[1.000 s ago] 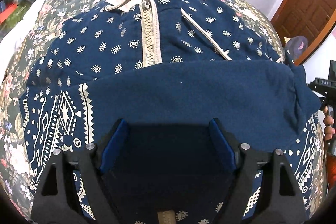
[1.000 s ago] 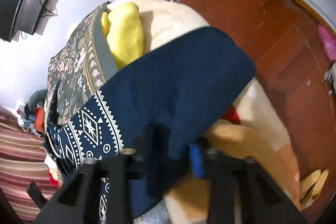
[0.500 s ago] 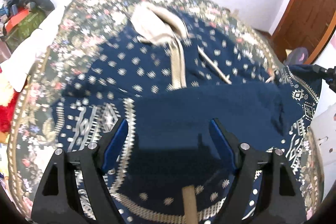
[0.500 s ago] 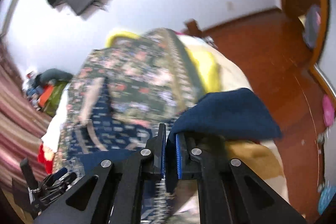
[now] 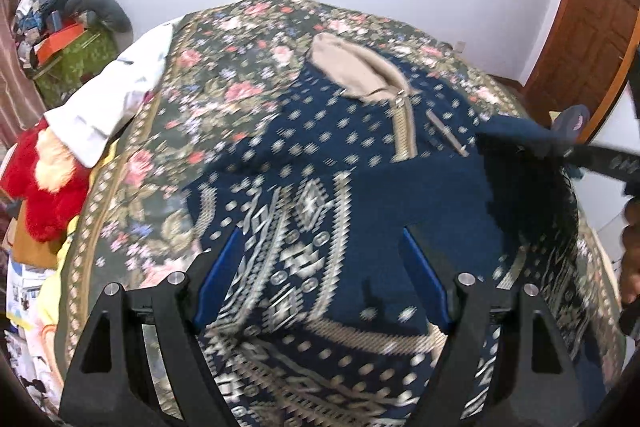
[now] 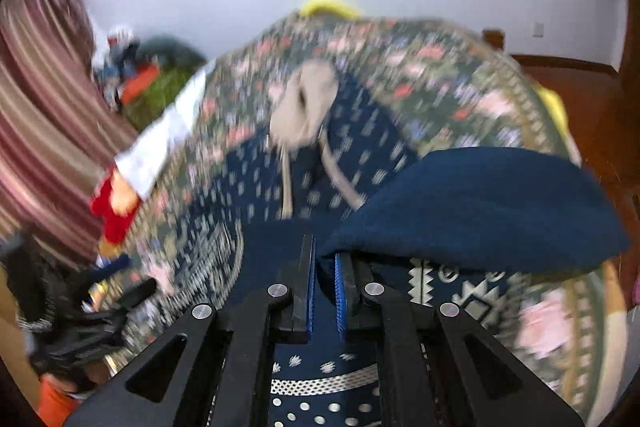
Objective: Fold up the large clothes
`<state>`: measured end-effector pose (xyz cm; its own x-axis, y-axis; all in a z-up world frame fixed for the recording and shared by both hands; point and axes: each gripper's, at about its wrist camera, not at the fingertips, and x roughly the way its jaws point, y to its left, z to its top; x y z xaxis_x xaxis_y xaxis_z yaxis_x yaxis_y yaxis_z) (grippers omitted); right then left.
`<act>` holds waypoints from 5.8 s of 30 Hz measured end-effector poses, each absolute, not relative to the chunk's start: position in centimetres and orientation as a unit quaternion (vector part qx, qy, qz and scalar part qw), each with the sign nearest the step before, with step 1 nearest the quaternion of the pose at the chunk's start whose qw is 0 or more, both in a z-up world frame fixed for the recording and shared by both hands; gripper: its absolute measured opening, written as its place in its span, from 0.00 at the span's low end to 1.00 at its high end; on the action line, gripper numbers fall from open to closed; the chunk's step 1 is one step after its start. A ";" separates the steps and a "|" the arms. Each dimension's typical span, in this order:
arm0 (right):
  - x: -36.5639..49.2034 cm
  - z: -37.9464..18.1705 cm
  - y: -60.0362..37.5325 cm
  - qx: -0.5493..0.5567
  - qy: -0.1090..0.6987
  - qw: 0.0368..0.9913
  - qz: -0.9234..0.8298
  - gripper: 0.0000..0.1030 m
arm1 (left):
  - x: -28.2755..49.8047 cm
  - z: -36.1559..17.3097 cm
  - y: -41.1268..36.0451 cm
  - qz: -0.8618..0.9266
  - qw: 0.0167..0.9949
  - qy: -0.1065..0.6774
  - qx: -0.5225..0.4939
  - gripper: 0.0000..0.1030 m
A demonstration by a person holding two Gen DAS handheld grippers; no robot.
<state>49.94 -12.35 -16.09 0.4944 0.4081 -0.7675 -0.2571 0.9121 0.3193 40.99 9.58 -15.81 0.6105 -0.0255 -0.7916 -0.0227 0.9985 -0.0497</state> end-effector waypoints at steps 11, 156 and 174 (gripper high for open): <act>50.4 -24.2 -12.2 0.076 0.558 0.810 0.165 0.07 | 39.9 -18.7 10.4 -0.016 0.878 0.478 0.002 0.77; 47.8 -21.1 -20.7 -0.167 0.441 0.880 0.062 0.85 | 43.9 -21.9 14.0 0.069 0.865 0.497 -0.001 0.19; 48.6 -21.7 -19.5 -0.161 0.467 0.868 0.049 0.93 | 41.5 -20.7 18.9 0.057 0.863 0.499 -0.053 0.72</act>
